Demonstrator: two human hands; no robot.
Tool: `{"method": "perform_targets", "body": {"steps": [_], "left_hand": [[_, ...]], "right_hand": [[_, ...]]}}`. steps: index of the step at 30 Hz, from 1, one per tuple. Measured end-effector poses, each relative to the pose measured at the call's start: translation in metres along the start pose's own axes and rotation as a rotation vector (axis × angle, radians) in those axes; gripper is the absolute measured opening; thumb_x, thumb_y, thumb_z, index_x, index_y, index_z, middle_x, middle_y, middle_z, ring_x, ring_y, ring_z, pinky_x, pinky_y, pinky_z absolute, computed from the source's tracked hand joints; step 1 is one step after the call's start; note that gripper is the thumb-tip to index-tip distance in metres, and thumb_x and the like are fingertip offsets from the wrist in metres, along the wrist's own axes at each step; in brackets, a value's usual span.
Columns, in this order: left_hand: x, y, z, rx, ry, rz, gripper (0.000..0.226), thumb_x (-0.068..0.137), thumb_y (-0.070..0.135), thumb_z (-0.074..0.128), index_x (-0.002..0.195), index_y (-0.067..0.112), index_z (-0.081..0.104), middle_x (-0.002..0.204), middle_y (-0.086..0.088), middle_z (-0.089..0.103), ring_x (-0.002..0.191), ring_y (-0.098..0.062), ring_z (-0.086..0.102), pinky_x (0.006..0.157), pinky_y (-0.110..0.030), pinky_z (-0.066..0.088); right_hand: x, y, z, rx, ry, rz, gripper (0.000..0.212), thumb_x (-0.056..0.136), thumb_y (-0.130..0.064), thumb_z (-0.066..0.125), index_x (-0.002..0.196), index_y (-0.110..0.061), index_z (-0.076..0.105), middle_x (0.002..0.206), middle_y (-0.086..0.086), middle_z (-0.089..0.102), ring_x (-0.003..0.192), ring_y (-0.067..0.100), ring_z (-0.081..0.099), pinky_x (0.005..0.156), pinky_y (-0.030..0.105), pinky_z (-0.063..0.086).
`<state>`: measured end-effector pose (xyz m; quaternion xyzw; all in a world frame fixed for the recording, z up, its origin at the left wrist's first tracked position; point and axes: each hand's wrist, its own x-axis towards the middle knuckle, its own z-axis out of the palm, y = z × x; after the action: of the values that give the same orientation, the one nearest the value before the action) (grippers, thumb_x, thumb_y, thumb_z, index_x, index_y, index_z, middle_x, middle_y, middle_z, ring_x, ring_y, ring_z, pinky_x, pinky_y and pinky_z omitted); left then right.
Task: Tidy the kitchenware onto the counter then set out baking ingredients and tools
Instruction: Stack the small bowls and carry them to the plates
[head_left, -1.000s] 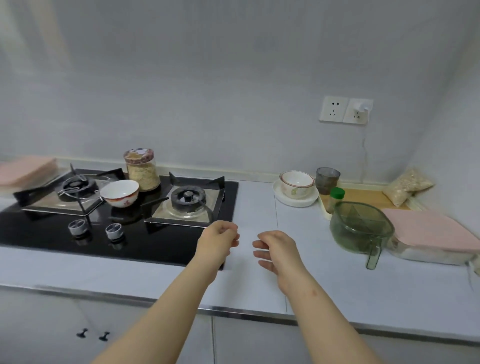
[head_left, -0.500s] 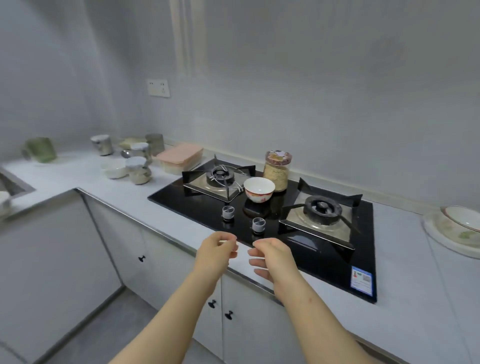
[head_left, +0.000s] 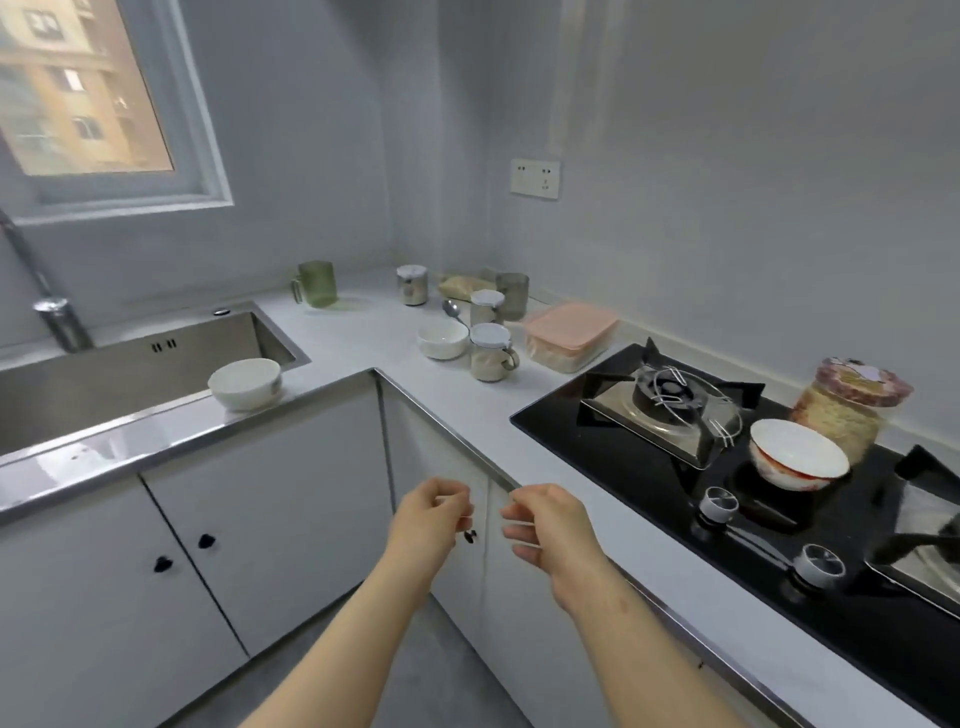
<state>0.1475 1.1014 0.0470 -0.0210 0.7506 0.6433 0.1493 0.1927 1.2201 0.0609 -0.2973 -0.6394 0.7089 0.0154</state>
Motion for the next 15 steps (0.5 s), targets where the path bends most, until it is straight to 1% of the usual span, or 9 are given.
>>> {"method": "perform_targets", "body": {"steps": [2,7,9,12,15], "left_hand": [[0.014,-0.002,-0.017,-0.020,0.038,-0.018,0.013,0.093,0.013,0.048,0.087,0.018,0.058,0.083,-0.001,0.063,0.072,-0.011,0.060,0.065,-0.023,0.042],[0.060,-0.001,-0.056,-0.045,0.158,-0.039,0.013,0.093,0.011,0.049,0.087,0.017,0.058,0.081,-0.001,0.063,0.072,-0.012,0.060,0.064,-0.025,0.041],[0.086,0.002,-0.070,-0.044,0.200,-0.036,0.014,0.092,0.011,0.048,0.086,0.019,0.058,0.083,-0.001,0.064,0.074,-0.013,0.060,0.066,-0.025,0.042],[0.129,0.010,-0.086,-0.028,0.247,-0.028,0.014,0.092,0.012,0.049,0.086,0.020,0.057,0.087,-0.003,0.065,0.077,-0.014,0.061,0.068,-0.027,0.043],[0.172,0.025,-0.100,-0.024,0.293,-0.031,0.015,0.092,0.010,0.049,0.084,0.019,0.057,0.085,-0.004,0.063,0.074,-0.014,0.060,0.067,-0.027,0.042]], "right_hand": [[0.014,-0.004,0.018,-0.021,-0.027,0.003,0.011,0.091,-0.010,0.047,0.084,-0.013,0.055,0.082,0.004,0.060,0.067,0.014,0.056,0.061,0.024,0.044],[0.066,-0.017,0.071,-0.044,-0.131,0.009,0.009,0.091,-0.010,0.047,0.085,-0.013,0.053,0.079,0.002,0.060,0.065,0.014,0.055,0.061,0.024,0.043],[0.091,-0.024,0.093,-0.051,-0.179,0.012,0.009,0.091,-0.011,0.047,0.085,-0.014,0.053,0.077,0.000,0.059,0.064,0.013,0.054,0.061,0.024,0.042],[0.129,-0.037,0.121,-0.046,-0.241,0.015,0.013,0.092,-0.009,0.047,0.080,-0.014,0.050,0.072,0.001,0.057,0.059,0.013,0.052,0.056,0.023,0.039],[0.168,-0.055,0.143,-0.065,-0.276,0.016,0.014,0.092,-0.009,0.047,0.079,-0.014,0.051,0.071,0.001,0.057,0.059,0.013,0.052,0.056,0.023,0.038]]}}
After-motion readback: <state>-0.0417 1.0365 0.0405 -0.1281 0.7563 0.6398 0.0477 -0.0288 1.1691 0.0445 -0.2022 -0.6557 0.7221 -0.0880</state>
